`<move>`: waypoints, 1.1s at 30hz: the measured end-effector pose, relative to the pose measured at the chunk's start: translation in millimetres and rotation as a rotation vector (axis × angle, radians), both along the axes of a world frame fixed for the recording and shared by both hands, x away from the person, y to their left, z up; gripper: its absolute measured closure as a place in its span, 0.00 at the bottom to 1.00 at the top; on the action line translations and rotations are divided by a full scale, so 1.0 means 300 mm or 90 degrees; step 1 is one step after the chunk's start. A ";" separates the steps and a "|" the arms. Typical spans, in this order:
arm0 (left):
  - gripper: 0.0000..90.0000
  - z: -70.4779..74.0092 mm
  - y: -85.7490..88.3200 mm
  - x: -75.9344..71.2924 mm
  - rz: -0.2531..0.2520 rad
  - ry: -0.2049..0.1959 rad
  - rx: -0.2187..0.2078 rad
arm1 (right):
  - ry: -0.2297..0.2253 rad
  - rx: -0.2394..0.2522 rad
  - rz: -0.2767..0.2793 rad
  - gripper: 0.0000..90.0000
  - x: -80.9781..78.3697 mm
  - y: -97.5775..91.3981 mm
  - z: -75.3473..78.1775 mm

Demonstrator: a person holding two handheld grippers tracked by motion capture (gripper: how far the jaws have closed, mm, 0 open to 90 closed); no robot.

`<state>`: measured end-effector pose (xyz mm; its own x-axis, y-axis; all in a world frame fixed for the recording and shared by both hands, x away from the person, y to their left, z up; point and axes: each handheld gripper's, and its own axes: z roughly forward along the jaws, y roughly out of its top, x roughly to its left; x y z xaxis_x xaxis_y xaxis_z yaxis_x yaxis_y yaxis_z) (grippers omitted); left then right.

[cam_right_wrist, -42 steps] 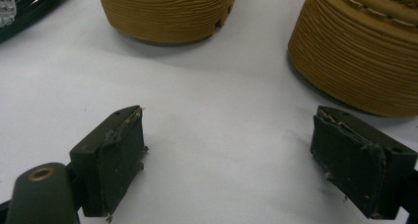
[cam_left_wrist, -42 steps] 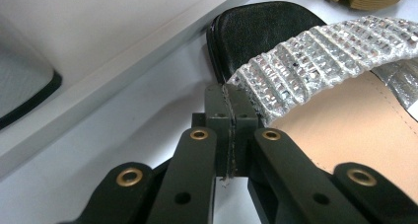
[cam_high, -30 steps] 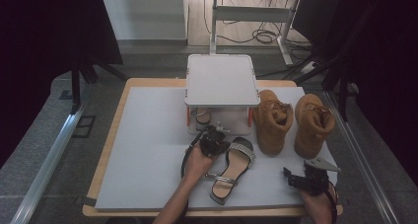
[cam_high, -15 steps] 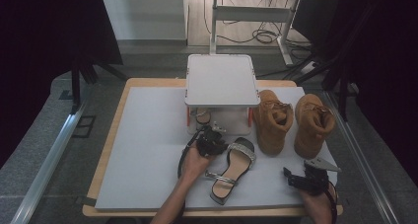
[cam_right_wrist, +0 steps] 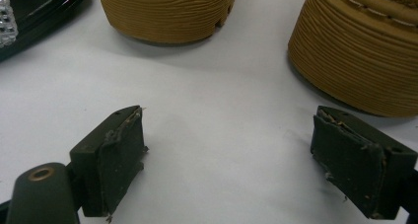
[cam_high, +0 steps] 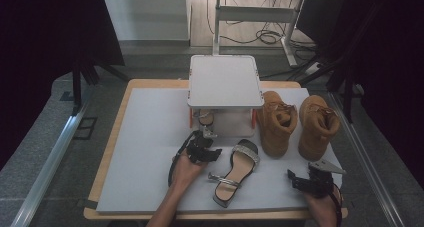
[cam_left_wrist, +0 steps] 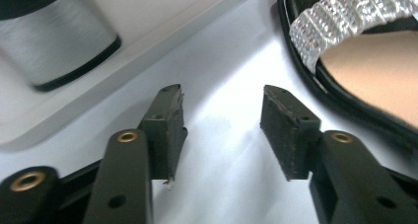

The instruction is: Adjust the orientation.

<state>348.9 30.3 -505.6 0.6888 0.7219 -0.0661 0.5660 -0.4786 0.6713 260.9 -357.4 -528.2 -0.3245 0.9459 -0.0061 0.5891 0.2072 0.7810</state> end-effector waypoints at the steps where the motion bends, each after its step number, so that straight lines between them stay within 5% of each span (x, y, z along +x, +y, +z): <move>1: 0.55 0.001 0.007 -0.004 0.001 -0.001 -0.001 | 0.000 0.000 0.000 0.14 0.000 0.000 0.000; 15: 0.39 0.006 0.113 -0.100 0.040 -0.001 -0.017 | 0.000 0.000 0.000 0.14 0.000 0.000 0.000; 33: 0.18 0.008 0.201 -0.290 0.058 -0.017 -0.040 | 0.000 0.000 0.000 0.14 0.000 0.000 0.000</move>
